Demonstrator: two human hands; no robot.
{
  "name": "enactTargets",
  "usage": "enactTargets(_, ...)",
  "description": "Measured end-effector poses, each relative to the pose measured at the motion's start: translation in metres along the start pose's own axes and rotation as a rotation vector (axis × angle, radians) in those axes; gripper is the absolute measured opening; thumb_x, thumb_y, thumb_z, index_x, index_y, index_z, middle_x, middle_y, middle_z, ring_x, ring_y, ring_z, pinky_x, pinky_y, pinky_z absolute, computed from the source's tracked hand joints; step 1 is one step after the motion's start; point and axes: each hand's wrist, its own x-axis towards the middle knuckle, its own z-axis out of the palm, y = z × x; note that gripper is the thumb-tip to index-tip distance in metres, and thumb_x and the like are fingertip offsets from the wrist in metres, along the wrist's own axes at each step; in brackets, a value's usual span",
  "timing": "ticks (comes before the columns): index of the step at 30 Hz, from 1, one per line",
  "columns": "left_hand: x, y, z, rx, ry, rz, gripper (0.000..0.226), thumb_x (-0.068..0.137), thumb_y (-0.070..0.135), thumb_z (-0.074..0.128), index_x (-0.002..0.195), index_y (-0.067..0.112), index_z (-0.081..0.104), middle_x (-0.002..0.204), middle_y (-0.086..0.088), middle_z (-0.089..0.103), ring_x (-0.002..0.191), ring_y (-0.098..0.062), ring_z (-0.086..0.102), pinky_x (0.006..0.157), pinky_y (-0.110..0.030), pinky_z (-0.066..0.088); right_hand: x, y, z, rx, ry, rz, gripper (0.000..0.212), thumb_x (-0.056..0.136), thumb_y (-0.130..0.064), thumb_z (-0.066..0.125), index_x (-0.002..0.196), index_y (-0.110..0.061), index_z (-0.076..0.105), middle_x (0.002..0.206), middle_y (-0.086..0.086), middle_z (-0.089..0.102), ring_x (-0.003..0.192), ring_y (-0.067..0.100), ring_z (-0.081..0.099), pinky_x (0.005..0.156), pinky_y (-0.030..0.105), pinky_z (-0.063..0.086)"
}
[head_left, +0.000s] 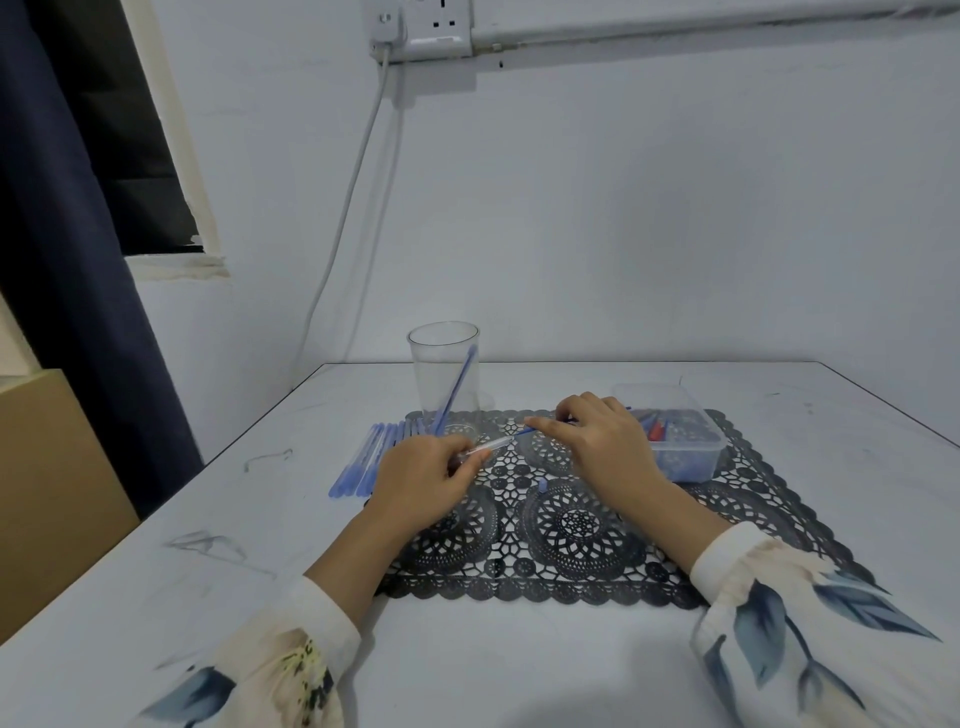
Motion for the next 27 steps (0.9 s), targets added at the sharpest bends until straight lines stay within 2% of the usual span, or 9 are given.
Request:
enactTargets(4, 0.000, -0.001, 0.000, 0.000, 0.009, -0.005, 0.030, 0.093, 0.046, 0.046, 0.087, 0.025, 0.067, 0.058, 0.003, 0.058, 0.056, -0.010, 0.053, 0.056, -0.026, 0.044, -0.001, 0.001, 0.001, -0.020, 0.028, -0.026, 0.045, 0.066, 0.006, 0.073, 0.098, -0.024, 0.073, 0.075, 0.004, 0.063, 0.064, 0.020, 0.057, 0.057, 0.030, 0.046)
enactTargets(8, 0.000, -0.001, 0.001, 0.009, 0.005, 0.007, 0.031, 0.092, 0.046, 0.046, 0.086, 0.023, 0.067, 0.060, 0.002, 0.060, 0.058, -0.012, 0.056, 0.056, -0.028, 0.046, 0.000, -0.004, -0.002, -0.036, 0.049, -0.061, 0.038, 0.077, -0.005, 0.045, 0.096, -0.024, 0.074, 0.073, 0.003, 0.062, 0.062, 0.020, 0.055, 0.057, 0.029, 0.043)
enactTargets(10, 0.000, -0.001, 0.001, 0.007, 0.006, 0.011, 0.031, 0.092, 0.046, 0.046, 0.087, 0.023, 0.067, 0.062, 0.002, 0.062, 0.059, -0.012, 0.057, 0.057, -0.027, 0.046, 0.001, -0.006, -0.002, -0.035, 0.051, -0.066, 0.040, 0.078, -0.008, 0.042, 0.096, -0.025, 0.074, 0.073, 0.002, 0.061, 0.062, 0.019, 0.055, 0.058, 0.029, 0.043)
enactTargets(12, 0.000, 0.000, 0.001, 0.007, 0.006, 0.012, 0.031, 0.092, 0.047, 0.047, 0.089, 0.024, 0.068, 0.064, 0.002, 0.063, 0.061, -0.012, 0.057, 0.057, -0.026, 0.044, 0.001, -0.006, -0.003, -0.041, 0.062, -0.072, 0.036, 0.078, -0.007, 0.047, 0.096, -0.025, 0.073, 0.073, 0.002, 0.061, 0.062, 0.019, 0.055, 0.058, 0.029, 0.043)
enactTargets(15, 0.000, 0.000, 0.002, 0.011, 0.002, 0.018, 0.031, 0.092, 0.047, 0.047, 0.088, 0.025, 0.068, 0.063, 0.003, 0.062, 0.060, -0.012, 0.056, 0.053, -0.022, 0.038, 0.001, -0.008, -0.004, -0.041, 0.044, -0.074, 0.036, 0.070, -0.002, 0.070, 0.098, -0.025, 0.073, 0.075, 0.002, 0.061, 0.064, 0.019, 0.056, 0.059, 0.029, 0.043)
enactTargets(19, 0.000, 0.001, 0.002, 0.013, 0.008, 0.025, 0.031, 0.092, 0.047, 0.047, 0.086, 0.024, 0.067, 0.061, 0.004, 0.060, 0.059, -0.011, 0.055, 0.051, -0.021, 0.036, 0.003, -0.013, -0.004, -0.021, 0.010, -0.045, 0.042, 0.062, 0.000, 0.079, 0.097, -0.023, 0.074, 0.074, 0.002, 0.061, 0.064, 0.020, 0.056, 0.057, 0.028, 0.042)
enactTargets(23, 0.000, 0.001, 0.001, 0.009, 0.011, 0.022, 0.032, 0.092, 0.049, 0.045, 0.087, 0.025, 0.067, 0.061, 0.004, 0.060, 0.060, -0.011, 0.055, 0.050, -0.019, 0.031, 0.003, -0.016, -0.007, -0.002, 0.032, 0.094, 0.026, 0.066, -0.016, 0.083, 0.091, -0.015, 0.074, 0.073, 0.003, 0.063, 0.063, 0.020, 0.057, 0.053, 0.027, 0.045)
enactTargets(27, 0.000, 0.000, 0.002, 0.006, 0.014, 0.020, 0.032, 0.092, 0.049, 0.046, 0.090, 0.025, 0.068, 0.064, 0.005, 0.062, 0.062, -0.011, 0.056, 0.052, -0.017, 0.032, 0.004, -0.014, -0.009, -0.067, 0.024, 0.203, 0.029, 0.068, -0.032, 0.081, 0.087, -0.011, 0.075, 0.073, 0.004, 0.064, 0.065, 0.022, 0.058, 0.056, 0.031, 0.048)
